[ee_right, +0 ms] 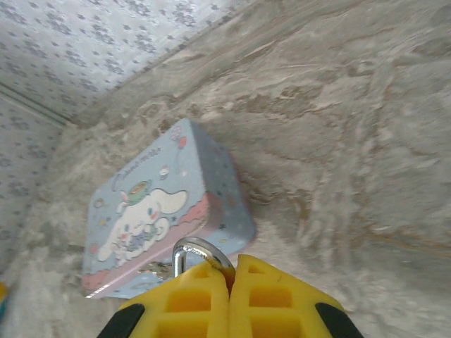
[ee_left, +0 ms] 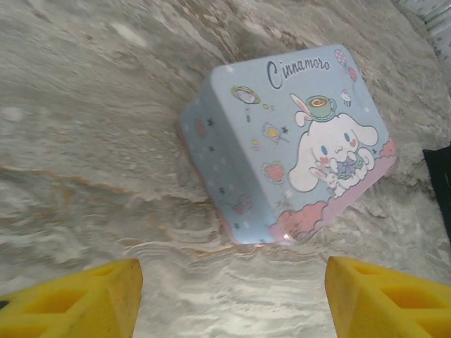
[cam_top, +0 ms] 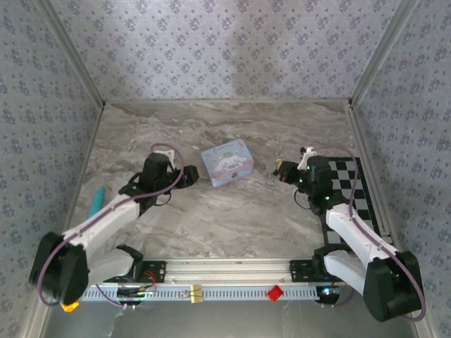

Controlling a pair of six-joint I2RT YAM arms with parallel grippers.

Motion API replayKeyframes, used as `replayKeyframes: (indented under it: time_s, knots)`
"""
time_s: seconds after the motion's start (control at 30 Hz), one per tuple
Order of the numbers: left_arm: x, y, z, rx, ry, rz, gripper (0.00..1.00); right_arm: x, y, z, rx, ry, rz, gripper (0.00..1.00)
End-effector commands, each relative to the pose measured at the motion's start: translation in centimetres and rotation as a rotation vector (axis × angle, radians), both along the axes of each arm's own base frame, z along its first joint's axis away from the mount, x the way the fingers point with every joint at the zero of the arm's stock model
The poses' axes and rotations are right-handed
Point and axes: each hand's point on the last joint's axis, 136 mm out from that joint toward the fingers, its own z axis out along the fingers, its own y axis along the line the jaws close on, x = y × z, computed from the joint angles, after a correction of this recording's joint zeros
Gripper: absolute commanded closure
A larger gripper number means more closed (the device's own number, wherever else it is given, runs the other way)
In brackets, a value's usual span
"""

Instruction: Unlock a padlock with a key

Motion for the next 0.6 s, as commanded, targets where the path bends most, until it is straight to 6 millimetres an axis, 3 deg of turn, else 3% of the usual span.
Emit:
replayKeyframes:
  time_s: [0.0,0.23,0.4,0.57]
  knots:
    - [-1.0,2.3,1.4,0.088,-0.112,0.018,0.30,-2.0,-1.4,-1.9,-0.147,0.119,0.057,1.00]
    - [-3.3,6.6,3.0,0.196,-0.258,0.093,0.27,-1.5,-4.3,-2.1,-0.252,0.190,0.007,1.00]
    - [-4.0,7.7,3.2,0.201,-0.320,0.124,0.26,-0.4,-5.3,-2.3,-0.286,0.224,-0.013,1.00]
    - [-4.3,8.3,2.7,0.237,-0.357,0.128,0.24,1.1,-5.7,-3.8,-0.332,0.291,-0.005,1.00]
